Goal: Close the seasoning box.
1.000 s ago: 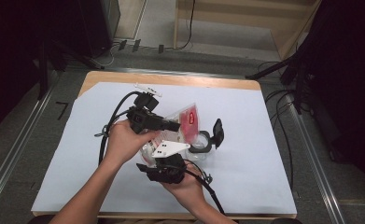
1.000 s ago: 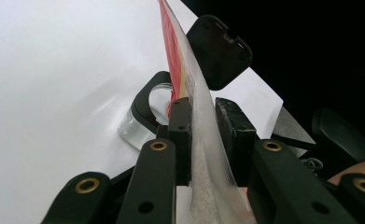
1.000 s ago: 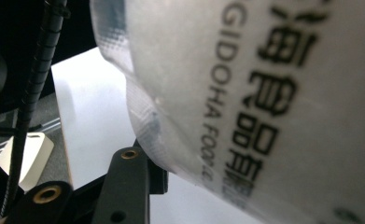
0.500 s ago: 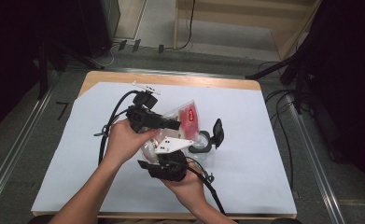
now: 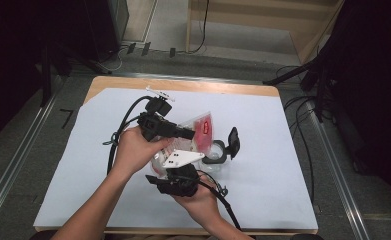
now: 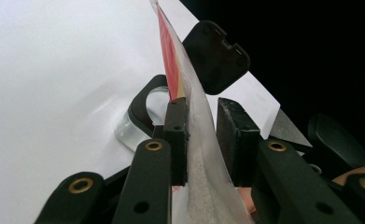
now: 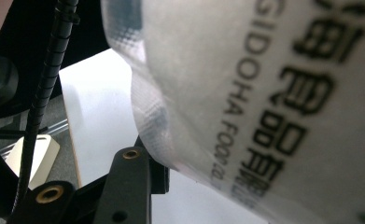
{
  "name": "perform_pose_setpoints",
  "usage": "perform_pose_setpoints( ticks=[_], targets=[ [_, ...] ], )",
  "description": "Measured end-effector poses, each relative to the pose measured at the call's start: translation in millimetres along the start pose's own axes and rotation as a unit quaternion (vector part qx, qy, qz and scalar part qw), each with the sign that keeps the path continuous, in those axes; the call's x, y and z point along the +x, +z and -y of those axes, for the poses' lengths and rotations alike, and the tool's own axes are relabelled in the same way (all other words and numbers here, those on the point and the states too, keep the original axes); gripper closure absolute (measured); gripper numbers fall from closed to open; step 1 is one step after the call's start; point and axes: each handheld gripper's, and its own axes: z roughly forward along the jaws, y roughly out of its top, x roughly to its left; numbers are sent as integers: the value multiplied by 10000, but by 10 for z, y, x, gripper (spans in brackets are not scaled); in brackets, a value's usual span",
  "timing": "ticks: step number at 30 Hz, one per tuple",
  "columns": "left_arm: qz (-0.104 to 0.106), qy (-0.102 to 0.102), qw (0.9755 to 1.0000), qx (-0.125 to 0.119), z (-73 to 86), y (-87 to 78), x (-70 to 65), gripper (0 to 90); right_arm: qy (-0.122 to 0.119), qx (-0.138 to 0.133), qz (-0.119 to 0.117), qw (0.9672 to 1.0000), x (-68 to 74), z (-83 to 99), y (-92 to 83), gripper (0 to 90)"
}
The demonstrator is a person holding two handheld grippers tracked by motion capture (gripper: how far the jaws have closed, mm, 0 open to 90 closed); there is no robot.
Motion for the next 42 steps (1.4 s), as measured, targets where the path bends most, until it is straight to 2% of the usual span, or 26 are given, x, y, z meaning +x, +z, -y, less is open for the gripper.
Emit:
perform_pose_setpoints(
  ticks=[5,10,12,14,17,21,27,36,41,42],
  targets=[
    [-116,84,9999,-22,-9,10,-23,701,166,-93,-52,9998,-47,-9,-22,645],
    [-70,47,10000,-30,-12,44,-20,690,370,-141,-44,9992,-95,0,-40,646],
    [-95,-4,10000,25,-22,50,-16,730,347,-133,-24,9993,-92,-1,-44,643],
    [-66,-74,9999,54,-35,58,-21,769,175,-77,65,9998,-69,2,-34,639],
    [-66,-74,9999,47,-51,62,-20,772,83,-82,93,9999,-69,4,-30,638],
    [-112,-11,9999,58,-69,67,-39,763,114,-89,91,9999,-87,1,-29,640],
    [-194,232,9995,78,-68,65,-51,729,226,-121,61,9997,-94,-10,-33,645],
    [-126,244,9996,35,-67,39,-42,680,423,-211,-20,9989,-113,-27,-50,652],
    [-322,286,9991,5,-68,30,-90,713,344,-160,-76,9993,-90,-43,-52,645],
    [-337,244,9991,-35,-67,28,-107,714,310,-149,-110,9993,-84,-45,-50,643]
  ],
)
